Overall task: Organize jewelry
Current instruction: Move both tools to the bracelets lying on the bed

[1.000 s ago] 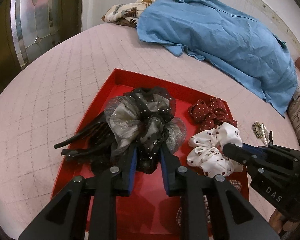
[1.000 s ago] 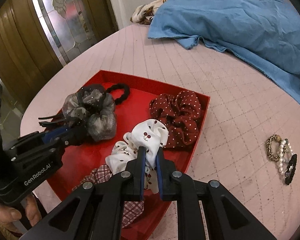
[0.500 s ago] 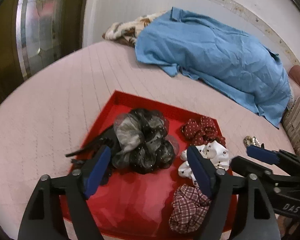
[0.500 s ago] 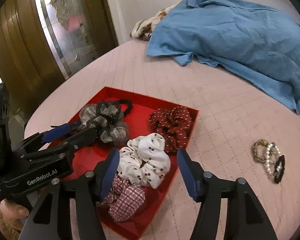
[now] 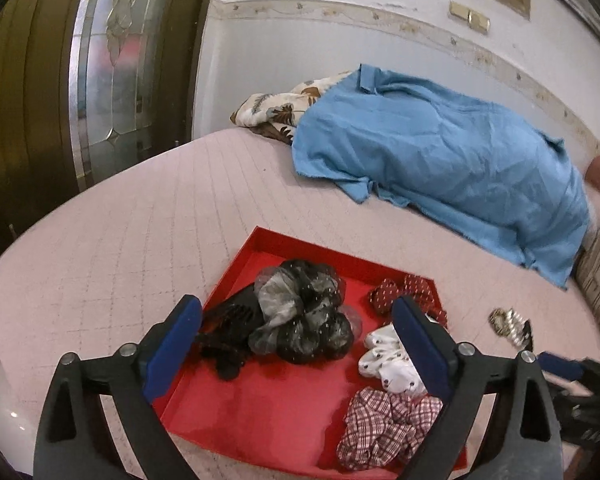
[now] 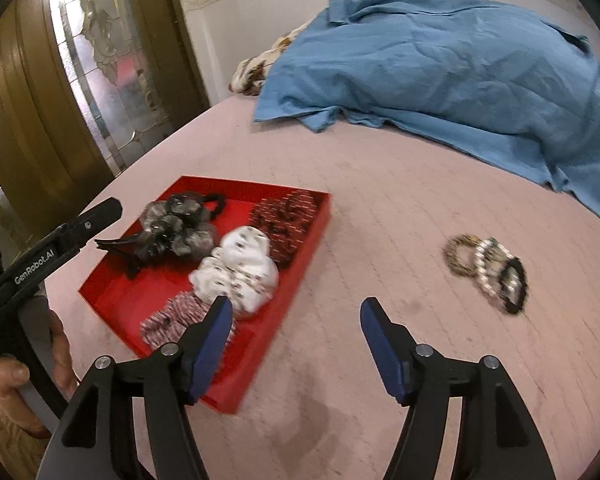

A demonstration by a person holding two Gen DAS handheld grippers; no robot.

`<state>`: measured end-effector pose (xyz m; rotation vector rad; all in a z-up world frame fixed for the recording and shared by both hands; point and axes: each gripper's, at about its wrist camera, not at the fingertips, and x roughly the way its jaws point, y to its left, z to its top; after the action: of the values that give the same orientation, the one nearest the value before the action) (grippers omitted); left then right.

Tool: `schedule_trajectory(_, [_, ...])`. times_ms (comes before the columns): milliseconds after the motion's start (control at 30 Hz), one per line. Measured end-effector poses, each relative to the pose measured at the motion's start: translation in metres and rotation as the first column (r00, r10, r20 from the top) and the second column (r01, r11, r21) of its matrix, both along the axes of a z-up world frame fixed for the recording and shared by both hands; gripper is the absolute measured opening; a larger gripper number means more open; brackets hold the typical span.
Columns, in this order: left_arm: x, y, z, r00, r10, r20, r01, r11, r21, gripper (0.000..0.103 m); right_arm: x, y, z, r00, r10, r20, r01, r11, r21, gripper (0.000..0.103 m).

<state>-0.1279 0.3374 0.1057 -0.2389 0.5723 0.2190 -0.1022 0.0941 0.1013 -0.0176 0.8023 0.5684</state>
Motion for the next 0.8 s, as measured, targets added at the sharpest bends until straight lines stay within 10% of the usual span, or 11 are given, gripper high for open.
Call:
schedule_trajectory(433, [-0.011,-0.071,0.009,0.999,-0.053,-0.003,0.052,0.982,0.180,0.095,-0.011,-0.121,0.006,0.982,-0.185,0.037,0.185,0.983,0.006,0.090])
schedule_trajectory(800, [-0.020,-0.111,0.022,0.990,-0.118,-0.074,0.127,0.983,0.132,0.095,0.005,-0.219,-0.014,0.947,-0.320,0.018,0.321,0.946,-0.054,0.090])
